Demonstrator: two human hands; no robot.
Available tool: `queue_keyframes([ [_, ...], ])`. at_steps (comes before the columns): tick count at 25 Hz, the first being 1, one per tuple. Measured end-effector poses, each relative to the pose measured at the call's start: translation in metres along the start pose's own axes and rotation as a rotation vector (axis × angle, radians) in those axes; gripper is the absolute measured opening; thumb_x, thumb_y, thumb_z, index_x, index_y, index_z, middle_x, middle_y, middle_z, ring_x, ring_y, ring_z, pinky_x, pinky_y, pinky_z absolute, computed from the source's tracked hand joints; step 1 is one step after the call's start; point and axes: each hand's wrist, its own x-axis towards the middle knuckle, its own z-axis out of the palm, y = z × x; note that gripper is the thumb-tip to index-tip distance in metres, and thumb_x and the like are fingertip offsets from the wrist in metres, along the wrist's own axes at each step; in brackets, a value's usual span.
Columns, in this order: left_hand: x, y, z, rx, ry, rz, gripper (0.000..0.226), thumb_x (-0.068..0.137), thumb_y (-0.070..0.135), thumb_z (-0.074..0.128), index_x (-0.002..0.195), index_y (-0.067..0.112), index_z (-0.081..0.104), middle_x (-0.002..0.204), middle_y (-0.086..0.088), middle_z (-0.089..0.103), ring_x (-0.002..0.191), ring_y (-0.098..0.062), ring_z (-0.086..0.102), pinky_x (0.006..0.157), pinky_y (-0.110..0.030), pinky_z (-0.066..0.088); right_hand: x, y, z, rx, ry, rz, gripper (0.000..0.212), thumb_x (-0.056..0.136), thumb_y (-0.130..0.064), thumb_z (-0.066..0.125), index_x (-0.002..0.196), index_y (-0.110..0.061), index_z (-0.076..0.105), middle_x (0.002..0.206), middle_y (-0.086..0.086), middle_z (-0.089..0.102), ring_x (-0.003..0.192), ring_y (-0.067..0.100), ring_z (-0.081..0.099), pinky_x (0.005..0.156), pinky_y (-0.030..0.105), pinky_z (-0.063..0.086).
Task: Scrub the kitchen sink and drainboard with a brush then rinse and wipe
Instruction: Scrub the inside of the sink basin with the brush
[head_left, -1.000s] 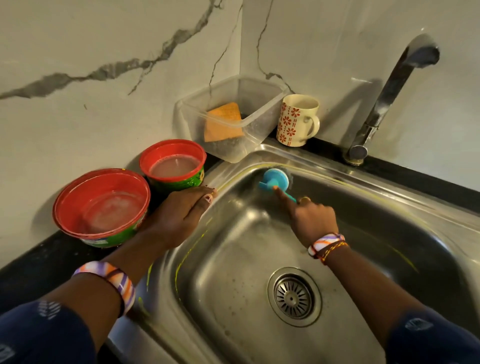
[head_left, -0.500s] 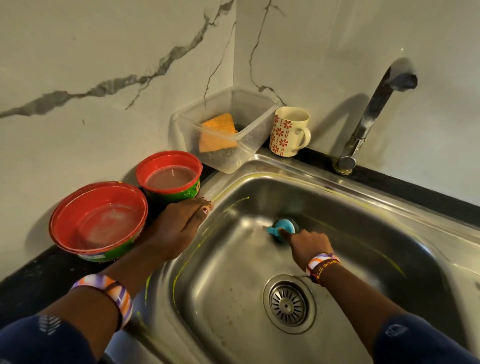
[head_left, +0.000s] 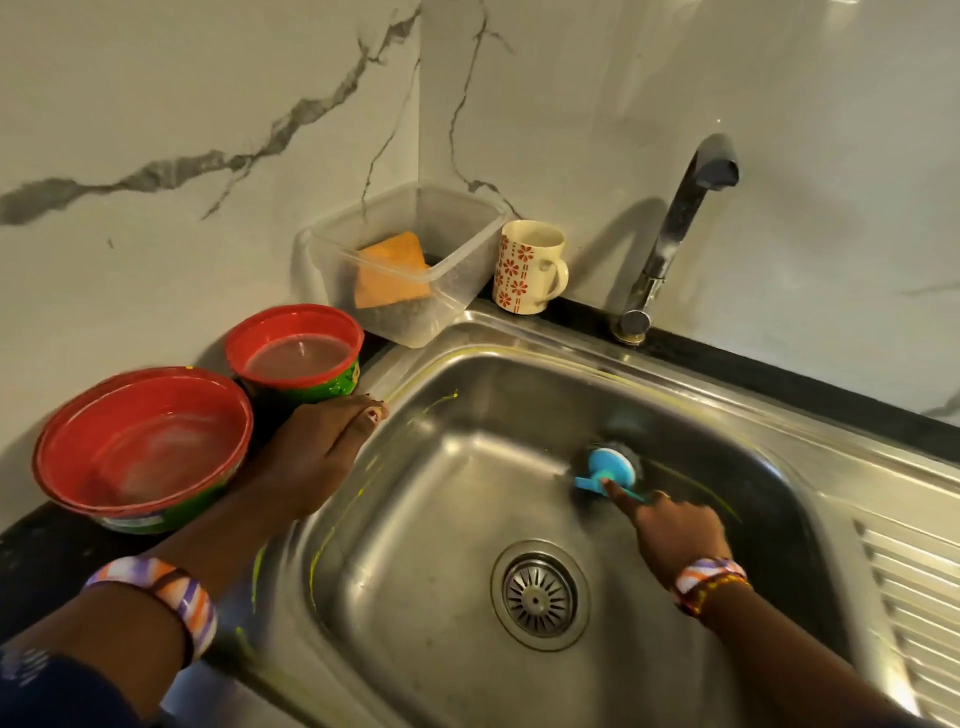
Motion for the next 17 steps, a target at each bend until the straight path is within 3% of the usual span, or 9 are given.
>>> queue_keyframes([
  [4,0.001,0.000,0.001,-0.028,0.006,-0.015,0.049,0.084,0.038,0.040,0.111,0.008,0.068,0.110,0.000,0.067,0.105,-0.010,0.059,0.090,-0.020,0.037,-0.013,0.012,-0.010,-0.009,-0.015,0.029,0.056,0.101,-0.021,0.023,0.148,-0.039,-0.003,0.115,0.004,0.059,0.095,0.019,0.065,0.072,0.029,0.050],
  [8,0.001,-0.005,0.001,-0.007,0.002,-0.011,0.051,0.085,0.046,0.039,0.108,0.011,0.069,0.109,0.002,0.068,0.104,-0.010,0.061,0.091,-0.024,0.040,0.054,-0.044,-0.042,0.037,0.070,-0.128,0.057,0.100,-0.016,0.022,0.148,-0.039,0.001,0.120,0.012,0.056,0.101,0.030,0.063,0.075,0.035,0.049],
  [11,0.002,-0.010,0.005,0.029,-0.016,-0.011,0.057,0.083,0.052,0.038,0.111,0.011,0.068,0.118,0.000,0.065,0.113,-0.010,0.057,0.099,-0.023,0.036,0.085,-0.086,-0.063,0.072,0.140,-0.230,0.056,0.099,-0.014,0.024,0.149,-0.035,0.007,0.117,0.015,0.057,0.101,0.033,0.062,0.073,0.035,0.046],
  [17,-0.001,0.002,0.000,0.051,-0.023,-0.011,0.051,0.083,0.039,0.040,0.113,0.007,0.067,0.118,-0.006,0.065,0.111,-0.011,0.055,0.097,-0.022,0.034,0.032,-0.011,-0.047,-0.063,0.062,-0.121,0.047,0.101,-0.022,0.024,0.147,-0.032,0.020,0.112,0.007,0.062,0.099,0.027,0.064,0.069,0.031,0.044],
])
